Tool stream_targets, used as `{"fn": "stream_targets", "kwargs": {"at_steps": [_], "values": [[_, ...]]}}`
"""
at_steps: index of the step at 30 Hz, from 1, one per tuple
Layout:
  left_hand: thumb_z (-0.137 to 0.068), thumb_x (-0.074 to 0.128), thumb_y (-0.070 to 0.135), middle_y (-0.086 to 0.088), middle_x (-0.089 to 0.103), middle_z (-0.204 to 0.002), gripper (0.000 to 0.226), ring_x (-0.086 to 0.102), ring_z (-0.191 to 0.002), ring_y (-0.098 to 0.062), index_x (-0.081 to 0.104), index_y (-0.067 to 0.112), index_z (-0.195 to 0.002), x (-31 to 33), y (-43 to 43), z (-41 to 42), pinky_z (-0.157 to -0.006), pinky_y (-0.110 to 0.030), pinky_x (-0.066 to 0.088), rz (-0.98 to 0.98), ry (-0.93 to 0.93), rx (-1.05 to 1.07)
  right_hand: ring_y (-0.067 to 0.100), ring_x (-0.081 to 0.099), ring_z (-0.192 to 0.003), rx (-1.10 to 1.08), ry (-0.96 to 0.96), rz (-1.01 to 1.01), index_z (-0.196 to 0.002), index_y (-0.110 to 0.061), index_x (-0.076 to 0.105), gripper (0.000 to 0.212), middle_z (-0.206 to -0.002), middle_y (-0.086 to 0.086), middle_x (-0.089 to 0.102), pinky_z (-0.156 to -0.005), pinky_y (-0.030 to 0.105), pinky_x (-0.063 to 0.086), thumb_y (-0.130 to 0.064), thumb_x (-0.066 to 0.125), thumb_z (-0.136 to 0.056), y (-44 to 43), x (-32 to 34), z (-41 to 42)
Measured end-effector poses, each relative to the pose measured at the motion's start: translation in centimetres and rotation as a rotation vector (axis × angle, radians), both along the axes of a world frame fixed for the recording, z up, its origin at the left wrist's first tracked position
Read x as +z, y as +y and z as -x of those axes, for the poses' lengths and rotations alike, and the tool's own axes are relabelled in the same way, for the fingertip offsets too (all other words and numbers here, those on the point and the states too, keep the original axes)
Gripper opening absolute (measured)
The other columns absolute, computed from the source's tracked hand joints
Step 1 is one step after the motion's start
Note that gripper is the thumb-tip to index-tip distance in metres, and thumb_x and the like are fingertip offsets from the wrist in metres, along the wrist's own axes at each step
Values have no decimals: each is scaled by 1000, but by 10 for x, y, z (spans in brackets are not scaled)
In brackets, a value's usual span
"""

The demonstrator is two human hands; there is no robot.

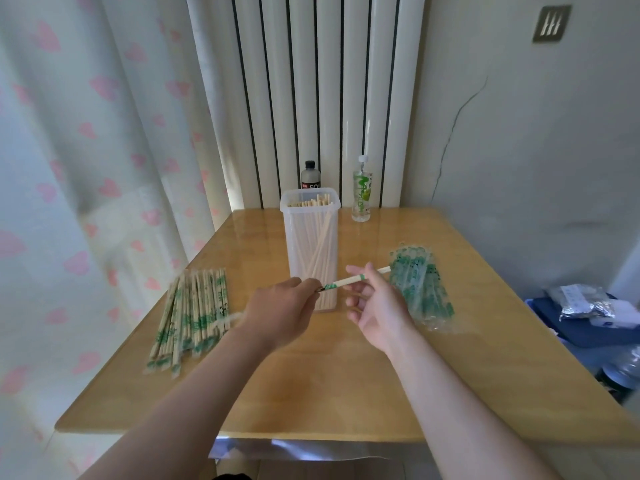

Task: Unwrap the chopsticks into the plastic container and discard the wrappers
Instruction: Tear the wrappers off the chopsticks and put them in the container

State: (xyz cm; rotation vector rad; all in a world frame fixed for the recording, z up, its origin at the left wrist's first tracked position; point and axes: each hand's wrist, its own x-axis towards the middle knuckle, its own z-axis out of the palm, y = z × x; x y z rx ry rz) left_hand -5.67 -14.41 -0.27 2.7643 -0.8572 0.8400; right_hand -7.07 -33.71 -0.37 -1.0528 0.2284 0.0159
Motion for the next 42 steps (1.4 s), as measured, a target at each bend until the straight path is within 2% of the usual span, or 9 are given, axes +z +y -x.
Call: {"fn": "stream_targets", "kwargs": {"at_steps": [4,8,11,15,21,31,36,39,42], "values": [[-98,34,37,8,54,-65,35,50,-44,-21,66,22,-97,-1,14,-1,-39,-22,33,-45,-84,-21,14,54,-61,-108,26,-64,-112,-8,74,34,-75,3,62,-53,28,39,-33,52,-106,-21,1,4],[-96,35,34,7,58,-66,35,54,-46,-23,68,20,-95,2,32,-8,-42,-23,36,23,-109,103,17,59,-64,-232,19,-122,-109,-1,68,32,-77,7,61,-58,30,46,-27,49,-108,-34,3,7],[-101,42,24,2,61,-65,23,57,-55,-27,65,19,-99,17,41,-3,-51,-36,49,379,2,262,22,62,-72,-289,6,-146,-106,0,66,30,-82,10,61,-68,34,54,-25,49,-109,-45,5,9],[-104,42,29,-1,56,-65,21,50,-56,-22,62,23,-101,45,33,2,-59,-39,45,890,214,270,25,65,-74,-294,-10,-119,-100,0,65,31,-83,12,60,-69,36,58,-25,50,-109,-48,8,9],[-105,44,31,-2,55,-66,21,45,-54,-16,62,21,-101,64,14,3,-53,-32,36,949,238,152,25,68,-71,-256,-100,-69,-97,1,66,32,-79,13,64,-65,36,60,-24,50,-108,-36,35,9],[-104,42,31,-3,60,-72,27,52,-63,-18,65,18,-108,92,17,-13,-61,-38,43,1135,271,91,22,65,-62,-306,-282,45,-90,0,63,35,-66,10,63,-61,35,59,-25,47,-109,-23,129,-22],[-105,42,32,-3,58,-71,27,50,-61,-17,65,18,-109,96,22,-14,-60,-38,42,1179,286,94,19,59,-51,-491,-319,295,-90,-2,62,36,-62,9,60,-47,29,52,-28,47,-109,-19,158,-49],[-105,42,30,-4,54,-70,26,48,-62,-18,64,17,-103,93,27,-12,-59,-36,41,1195,305,76,20,60,-53,-550,-348,591,-83,-9,66,38,-65,7,63,-53,34,51,-31,47,-106,-9,161,-61],[-105,43,28,-4,52,-71,23,47,-63,-16,62,18,-97,88,30,-12,-59,-35,40,1204,326,84,25,59,-63,-433,-387,879,-82,-5,67,42,-70,9,63,-58,32,44,-33,48,-106,7,157,-63]]}}
